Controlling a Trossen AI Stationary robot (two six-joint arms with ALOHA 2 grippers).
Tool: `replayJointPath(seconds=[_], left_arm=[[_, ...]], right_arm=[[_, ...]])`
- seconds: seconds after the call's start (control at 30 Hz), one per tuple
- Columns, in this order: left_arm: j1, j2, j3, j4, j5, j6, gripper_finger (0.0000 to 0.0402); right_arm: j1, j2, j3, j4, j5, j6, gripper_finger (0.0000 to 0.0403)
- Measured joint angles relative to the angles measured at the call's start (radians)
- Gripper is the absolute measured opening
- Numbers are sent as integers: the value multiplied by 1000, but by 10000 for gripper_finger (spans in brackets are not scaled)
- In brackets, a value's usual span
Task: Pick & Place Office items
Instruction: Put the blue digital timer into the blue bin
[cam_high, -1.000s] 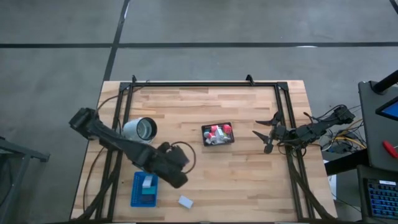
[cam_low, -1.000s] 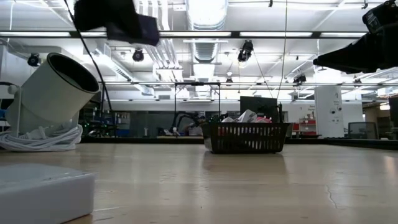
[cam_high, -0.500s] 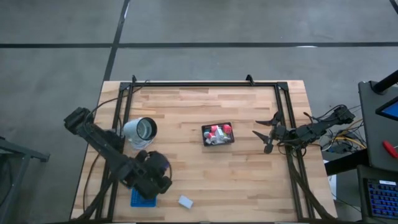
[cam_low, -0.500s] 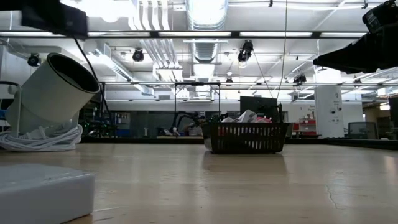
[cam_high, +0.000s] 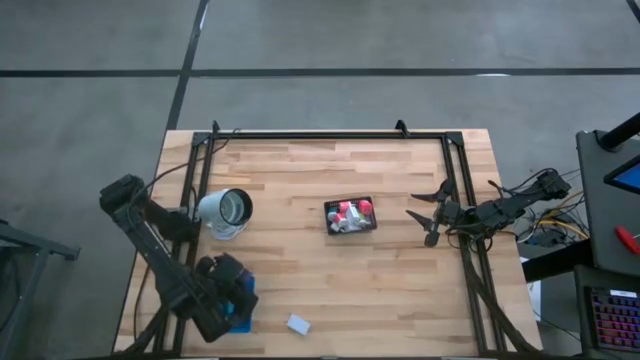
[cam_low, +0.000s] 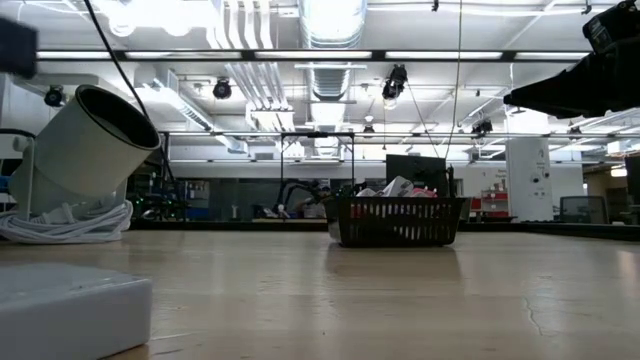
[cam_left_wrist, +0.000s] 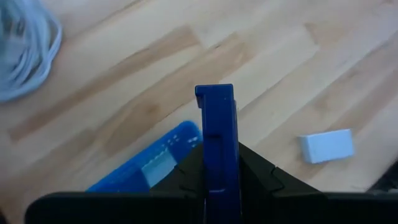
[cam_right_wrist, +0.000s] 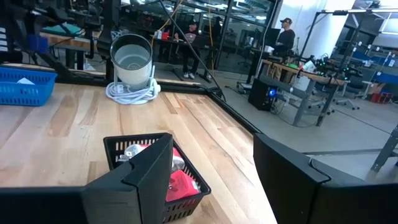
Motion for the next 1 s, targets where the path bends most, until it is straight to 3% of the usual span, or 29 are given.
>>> replayJointPath(seconds=[0.3, 0.67, 1.0], left_arm=[[-64, 1, -133, 155, 140, -86, 62], [-148, 1, -257, 417, 160, -82, 70], [-160, 1, -375, 619, 207, -78, 76]], right_arm=[[0, 0, 0, 0, 0, -1, 217], [0, 0, 0, 0, 0, -2, 217], [0, 0, 0, 0, 0, -2, 217]])
